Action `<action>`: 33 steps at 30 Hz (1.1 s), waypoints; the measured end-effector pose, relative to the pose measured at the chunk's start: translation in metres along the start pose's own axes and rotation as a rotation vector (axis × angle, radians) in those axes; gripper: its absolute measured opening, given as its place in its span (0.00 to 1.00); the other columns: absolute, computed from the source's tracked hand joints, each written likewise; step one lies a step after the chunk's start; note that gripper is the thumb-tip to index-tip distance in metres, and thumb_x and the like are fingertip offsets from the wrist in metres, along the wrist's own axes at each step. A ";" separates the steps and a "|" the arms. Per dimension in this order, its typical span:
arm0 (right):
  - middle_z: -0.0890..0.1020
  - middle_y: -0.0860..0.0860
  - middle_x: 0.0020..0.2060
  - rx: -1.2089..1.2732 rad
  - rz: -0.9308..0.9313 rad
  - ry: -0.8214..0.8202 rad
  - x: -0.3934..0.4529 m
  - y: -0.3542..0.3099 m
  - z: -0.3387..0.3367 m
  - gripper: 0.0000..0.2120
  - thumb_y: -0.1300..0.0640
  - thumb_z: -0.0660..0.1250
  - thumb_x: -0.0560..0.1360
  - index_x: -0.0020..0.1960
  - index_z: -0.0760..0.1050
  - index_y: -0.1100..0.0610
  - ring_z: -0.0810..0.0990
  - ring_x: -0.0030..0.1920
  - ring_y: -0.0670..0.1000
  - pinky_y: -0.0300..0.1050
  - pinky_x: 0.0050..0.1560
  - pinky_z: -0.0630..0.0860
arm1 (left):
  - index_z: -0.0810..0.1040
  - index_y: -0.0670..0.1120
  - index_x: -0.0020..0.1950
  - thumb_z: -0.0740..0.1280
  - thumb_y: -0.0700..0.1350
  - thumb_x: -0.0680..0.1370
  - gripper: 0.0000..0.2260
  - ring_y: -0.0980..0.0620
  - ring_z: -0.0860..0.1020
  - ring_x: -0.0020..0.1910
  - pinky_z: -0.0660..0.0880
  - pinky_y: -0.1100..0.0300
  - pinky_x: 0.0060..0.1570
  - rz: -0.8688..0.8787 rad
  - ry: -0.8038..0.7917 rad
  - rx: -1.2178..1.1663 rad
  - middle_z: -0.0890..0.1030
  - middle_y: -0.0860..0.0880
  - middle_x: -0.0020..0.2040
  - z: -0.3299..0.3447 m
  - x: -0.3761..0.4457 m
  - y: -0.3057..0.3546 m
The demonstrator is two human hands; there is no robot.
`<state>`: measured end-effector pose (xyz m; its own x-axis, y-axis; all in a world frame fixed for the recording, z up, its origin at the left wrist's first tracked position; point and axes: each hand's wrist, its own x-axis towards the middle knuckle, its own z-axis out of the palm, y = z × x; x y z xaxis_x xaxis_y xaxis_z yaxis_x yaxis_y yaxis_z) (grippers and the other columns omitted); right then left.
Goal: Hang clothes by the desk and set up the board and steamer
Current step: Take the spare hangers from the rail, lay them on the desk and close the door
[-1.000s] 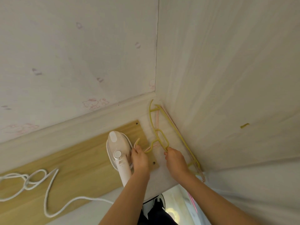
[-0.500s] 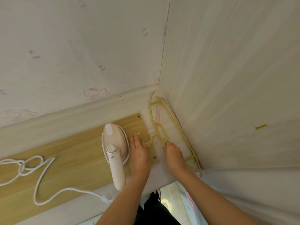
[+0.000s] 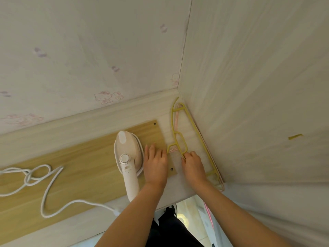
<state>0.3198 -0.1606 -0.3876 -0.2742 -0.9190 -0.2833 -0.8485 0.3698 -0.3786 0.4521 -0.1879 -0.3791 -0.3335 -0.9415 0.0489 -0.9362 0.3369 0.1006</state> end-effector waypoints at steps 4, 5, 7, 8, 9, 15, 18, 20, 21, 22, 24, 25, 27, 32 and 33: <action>0.75 0.56 0.52 -0.018 -0.016 -0.001 0.004 -0.002 0.000 0.09 0.59 0.58 0.81 0.54 0.74 0.61 0.74 0.51 0.58 0.50 0.45 0.71 | 0.83 0.39 0.40 0.76 0.31 0.59 0.12 0.37 0.79 0.54 0.71 0.39 0.62 -0.028 -0.005 -0.002 0.81 0.43 0.37 -0.003 0.005 0.001; 0.74 0.56 0.52 -0.013 -0.024 0.009 0.005 -0.003 -0.001 0.08 0.59 0.58 0.80 0.54 0.74 0.61 0.75 0.51 0.58 0.49 0.44 0.70 | 0.83 0.40 0.40 0.76 0.31 0.59 0.12 0.38 0.79 0.53 0.72 0.40 0.61 -0.028 -0.005 0.001 0.81 0.43 0.37 -0.003 0.005 0.001; 0.73 0.56 0.52 0.004 -0.034 0.024 0.007 -0.003 -0.003 0.07 0.58 0.60 0.80 0.53 0.73 0.61 0.75 0.49 0.57 0.47 0.40 0.68 | 0.83 0.40 0.41 0.76 0.32 0.59 0.13 0.39 0.80 0.50 0.74 0.43 0.59 -0.021 -0.001 0.008 0.81 0.43 0.38 0.000 0.007 0.000; 0.73 0.55 0.52 0.000 -0.043 0.027 0.008 -0.002 -0.004 0.07 0.58 0.60 0.80 0.53 0.73 0.61 0.76 0.48 0.57 0.46 0.39 0.67 | 0.83 0.40 0.43 0.77 0.32 0.59 0.14 0.39 0.80 0.49 0.74 0.44 0.59 -0.018 0.003 0.010 0.81 0.43 0.38 0.002 0.008 -0.001; 0.73 0.55 0.51 -0.012 -0.057 0.036 0.008 -0.001 -0.004 0.08 0.57 0.60 0.80 0.53 0.73 0.61 0.76 0.48 0.57 0.46 0.38 0.66 | 0.83 0.39 0.46 0.76 0.32 0.60 0.15 0.40 0.80 0.48 0.74 0.44 0.59 -0.016 0.006 0.011 0.81 0.43 0.39 0.003 0.008 -0.001; 0.77 0.56 0.46 -0.102 -0.106 0.056 0.003 0.003 -0.002 0.07 0.59 0.66 0.76 0.52 0.75 0.62 0.77 0.47 0.57 0.48 0.35 0.71 | 0.70 0.39 0.70 0.70 0.40 0.70 0.28 0.42 0.71 0.68 0.60 0.40 0.70 -0.065 -0.093 -0.021 0.76 0.42 0.65 0.015 -0.012 0.007; 0.78 0.55 0.35 -0.223 -0.156 0.098 -0.004 0.001 0.001 0.15 0.68 0.77 0.58 0.43 0.77 0.61 0.77 0.34 0.55 0.44 0.23 0.69 | 0.59 0.41 0.77 0.64 0.48 0.76 0.31 0.45 0.59 0.76 0.45 0.41 0.73 -0.076 -0.141 -0.021 0.64 0.44 0.75 0.022 -0.018 0.005; 0.78 0.56 0.34 -0.253 -0.188 0.147 -0.010 0.002 0.004 0.19 0.69 0.77 0.56 0.45 0.78 0.62 0.77 0.32 0.55 0.44 0.22 0.70 | 0.55 0.42 0.78 0.61 0.50 0.78 0.31 0.46 0.55 0.77 0.40 0.43 0.72 -0.079 -0.156 -0.016 0.59 0.45 0.77 0.023 -0.019 0.005; 0.78 0.56 0.35 -0.267 -0.203 0.164 -0.012 0.004 0.005 0.20 0.68 0.77 0.56 0.47 0.79 0.63 0.77 0.32 0.55 0.45 0.23 0.70 | 0.54 0.42 0.78 0.61 0.50 0.79 0.31 0.47 0.55 0.77 0.40 0.43 0.72 -0.084 -0.164 -0.015 0.58 0.45 0.77 0.022 -0.018 0.004; 0.79 0.56 0.36 -0.274 -0.210 0.169 -0.013 0.004 0.005 0.20 0.67 0.77 0.57 0.49 0.79 0.63 0.77 0.33 0.56 0.45 0.23 0.70 | 0.54 0.42 0.78 0.62 0.51 0.79 0.31 0.46 0.55 0.77 0.41 0.43 0.73 -0.086 -0.174 -0.013 0.58 0.45 0.77 0.022 -0.018 0.005; 0.79 0.56 0.37 -0.288 -0.211 0.174 -0.016 0.006 0.005 0.21 0.66 0.76 0.58 0.50 0.79 0.63 0.78 0.34 0.56 0.45 0.25 0.71 | 0.55 0.41 0.77 0.63 0.51 0.78 0.32 0.46 0.56 0.77 0.44 0.42 0.72 -0.091 -0.203 -0.015 0.59 0.44 0.77 0.020 -0.018 0.005; 0.80 0.56 0.38 -0.288 -0.211 0.173 -0.018 0.007 0.006 0.21 0.66 0.76 0.59 0.51 0.79 0.63 0.79 0.35 0.56 0.45 0.27 0.72 | 0.56 0.41 0.77 0.65 0.51 0.77 0.33 0.46 0.57 0.76 0.46 0.42 0.72 -0.087 -0.210 -0.014 0.59 0.44 0.77 0.019 -0.018 0.006; 0.81 0.56 0.41 -0.276 -0.203 0.181 -0.020 0.009 0.006 0.22 0.65 0.75 0.59 0.53 0.78 0.64 0.81 0.39 0.57 0.46 0.30 0.75 | 0.59 0.41 0.76 0.68 0.51 0.75 0.34 0.45 0.59 0.76 0.49 0.42 0.72 -0.070 -0.193 -0.017 0.62 0.43 0.76 0.017 -0.018 0.006; 0.82 0.57 0.49 -0.275 -0.169 0.185 -0.029 0.011 0.000 0.24 0.64 0.74 0.61 0.57 0.77 0.63 0.82 0.50 0.57 0.49 0.41 0.80 | 0.57 0.41 0.77 0.63 0.47 0.77 0.31 0.44 0.57 0.76 0.46 0.44 0.73 -0.079 -0.178 -0.038 0.58 0.42 0.77 0.007 -0.023 0.004; 0.82 0.57 0.50 -0.281 -0.163 0.187 -0.032 0.011 -0.003 0.24 0.64 0.74 0.61 0.57 0.77 0.63 0.82 0.51 0.58 0.50 0.42 0.81 | 0.52 0.41 0.78 0.58 0.47 0.80 0.30 0.44 0.51 0.77 0.41 0.44 0.74 -0.066 -0.199 -0.036 0.52 0.43 0.78 0.002 -0.025 0.006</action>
<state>0.3178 -0.1270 -0.3802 -0.1810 -0.9814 -0.0637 -0.9719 0.1884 -0.1412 0.4546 -0.1628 -0.3816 -0.2906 -0.9441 -0.1558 -0.9532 0.2715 0.1327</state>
